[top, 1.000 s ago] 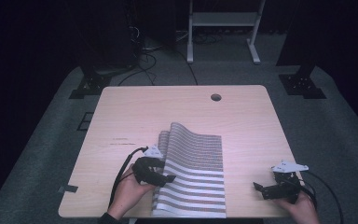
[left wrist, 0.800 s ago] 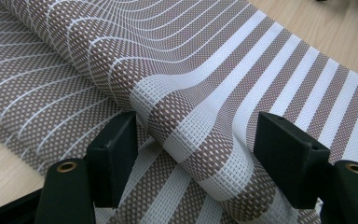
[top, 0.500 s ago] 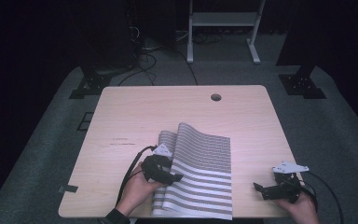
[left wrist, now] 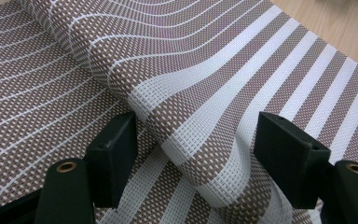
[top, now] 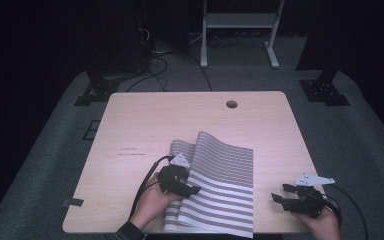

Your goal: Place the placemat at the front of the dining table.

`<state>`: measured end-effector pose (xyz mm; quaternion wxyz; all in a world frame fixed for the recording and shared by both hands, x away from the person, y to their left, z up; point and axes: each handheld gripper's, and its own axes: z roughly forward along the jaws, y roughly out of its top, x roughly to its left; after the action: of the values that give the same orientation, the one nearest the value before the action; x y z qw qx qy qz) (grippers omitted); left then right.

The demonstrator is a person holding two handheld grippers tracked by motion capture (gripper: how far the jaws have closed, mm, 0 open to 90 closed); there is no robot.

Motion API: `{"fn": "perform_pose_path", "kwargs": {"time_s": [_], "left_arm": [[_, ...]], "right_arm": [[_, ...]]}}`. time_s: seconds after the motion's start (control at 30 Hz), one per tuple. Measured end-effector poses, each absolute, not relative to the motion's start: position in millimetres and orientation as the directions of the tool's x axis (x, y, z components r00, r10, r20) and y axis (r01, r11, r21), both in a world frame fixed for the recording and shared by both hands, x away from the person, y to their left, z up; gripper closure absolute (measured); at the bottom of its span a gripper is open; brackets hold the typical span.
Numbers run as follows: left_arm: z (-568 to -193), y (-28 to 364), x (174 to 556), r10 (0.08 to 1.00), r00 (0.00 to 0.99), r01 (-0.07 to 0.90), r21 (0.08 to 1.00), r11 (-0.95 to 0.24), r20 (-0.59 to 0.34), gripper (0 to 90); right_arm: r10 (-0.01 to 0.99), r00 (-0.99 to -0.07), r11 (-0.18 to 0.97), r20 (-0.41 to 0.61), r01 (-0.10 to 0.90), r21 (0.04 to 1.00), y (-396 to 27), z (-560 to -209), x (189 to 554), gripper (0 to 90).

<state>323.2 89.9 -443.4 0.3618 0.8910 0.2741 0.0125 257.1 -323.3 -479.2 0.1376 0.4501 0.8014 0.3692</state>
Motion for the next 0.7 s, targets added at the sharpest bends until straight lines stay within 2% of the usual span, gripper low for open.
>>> {"fn": "perform_pose_path", "kwargs": {"time_s": [0.03, 0.1, 0.2, 0.23, 0.27, 0.3, 0.33, 0.47, 0.7], "left_arm": [[-443.4, 90.6, 323.2, 0.497, 0.850, 0.478, 0.651, -0.590, -0.175, 29.8], [-443.4, 92.1, 323.4, 0.496, 0.851, 0.477, 0.651, -0.591, -0.174, 29.8], [-443.5, 92.7, 323.1, 0.498, 0.849, 0.480, 0.650, -0.589, -0.176, 29.8], [-443.6, 92.7, 323.1, 0.497, 0.850, 0.479, 0.650, -0.590, -0.175, 29.8], [-443.6, 92.6, 323.1, 0.498, 0.850, 0.480, 0.650, -0.590, -0.175, 29.8], [-443.6, 92.7, 323.0, 0.497, 0.850, 0.478, 0.649, -0.591, -0.174, 29.8], [-443.6, 92.6, 322.9, 0.496, 0.851, 0.477, 0.651, -0.591, -0.173, 29.8], [-443.5, 93.0, 322.6, 0.496, 0.850, 0.478, 0.651, -0.589, -0.175, 29.8], [-443.6, 93.6, 322.3, 0.496, 0.850, 0.479, 0.652, -0.587, -0.178, 29.8]], "right_arm": [[0.820, -0.556, 0.309, 0.133, 0.627, 0.715, -319.2, -476.9, 256.3, 45.4], [0.818, -0.559, 0.307, 0.134, 0.622, 0.720, -317.7, -475.8, 255.9, 46.5], [0.808, -0.572, 0.292, 0.140, 0.596, 0.748, -312.0, -470.2, 254.9, 55.5], [0.799, -0.585, 0.289, 0.140, 0.578, 0.763, -306.1, -466.0, 255.2, 67.2], [0.799, -0.585, 0.289, 0.140, 0.578, 0.763, -306.1, -466.0, 255.2, 67.2], [0.791, -0.595, 0.292, 0.143, 0.572, 0.766, -304.0, -465.0, 255.6, 72.3], [0.784, -0.606, 0.304, 0.135, 0.564, 0.768, -297.4, -463.3, 257.1, 82.2], [0.771, -0.623, 0.326, 0.134, 0.566, 0.757, -286.0, -463.4, 262.8, 88.8], [0.755, -0.651, 0.383, 0.086, 0.543, 0.747, -256.6, -466.0, 281.1, 89.7]]}}
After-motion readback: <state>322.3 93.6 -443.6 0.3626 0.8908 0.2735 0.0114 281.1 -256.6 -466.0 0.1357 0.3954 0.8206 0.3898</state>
